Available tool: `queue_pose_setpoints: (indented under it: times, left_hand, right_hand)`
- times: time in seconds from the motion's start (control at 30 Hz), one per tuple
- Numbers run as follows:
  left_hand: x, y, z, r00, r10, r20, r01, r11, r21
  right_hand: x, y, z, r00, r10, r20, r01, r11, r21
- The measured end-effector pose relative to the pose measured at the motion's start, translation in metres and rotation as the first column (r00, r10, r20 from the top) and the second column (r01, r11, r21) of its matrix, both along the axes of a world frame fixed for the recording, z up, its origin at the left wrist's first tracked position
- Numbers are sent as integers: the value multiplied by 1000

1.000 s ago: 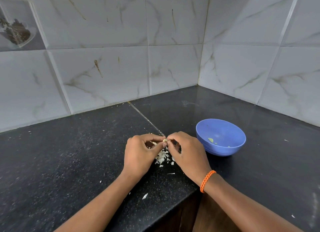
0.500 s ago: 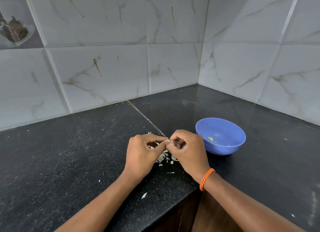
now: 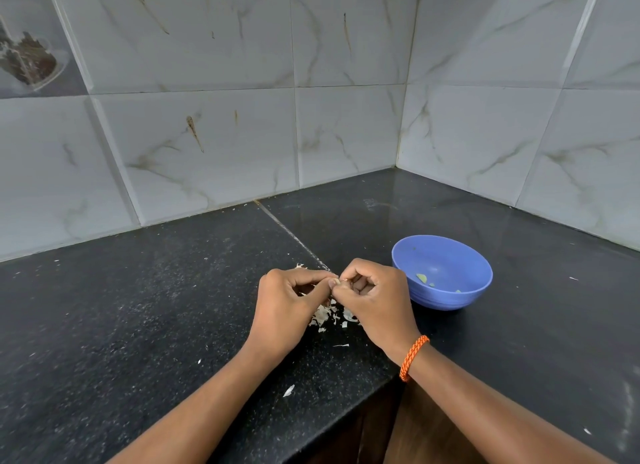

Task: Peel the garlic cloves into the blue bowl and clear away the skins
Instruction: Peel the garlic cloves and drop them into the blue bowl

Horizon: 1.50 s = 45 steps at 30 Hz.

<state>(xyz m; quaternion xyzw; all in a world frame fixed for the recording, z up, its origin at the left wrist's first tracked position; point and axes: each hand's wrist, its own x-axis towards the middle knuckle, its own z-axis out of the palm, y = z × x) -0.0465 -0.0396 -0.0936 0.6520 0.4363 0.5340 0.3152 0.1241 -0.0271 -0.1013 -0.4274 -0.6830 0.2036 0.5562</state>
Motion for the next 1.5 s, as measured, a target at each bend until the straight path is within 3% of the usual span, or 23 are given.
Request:
queue_pose_setpoints:
  times: [0.3,0.6,0.87,1.0,1.5]
  left_hand:
    - [-2,2,3,992,-15,122,21,998,-51]
    - [-5,6,-1,969,23,247,9,992,-126]
    - [-7,6,-3,971,23,240,1,995,-97]
    - [-8,7,-4,988,44,147,-36,998,-57]
    - [-12,13,-7,998,65,-2,-65,998,15]
  right_hand:
    - [0,-2,6,998,43,-54,-44,999,-15]
    - [1,1,2,998,-19,52,18,999,29]
    - [1,3,-3,987,-38,153,23,995,98]
    - [1,3,-3,983,-45,178,25,994,111]
    - [0,-5,2,992,-83,92,82,996,18]
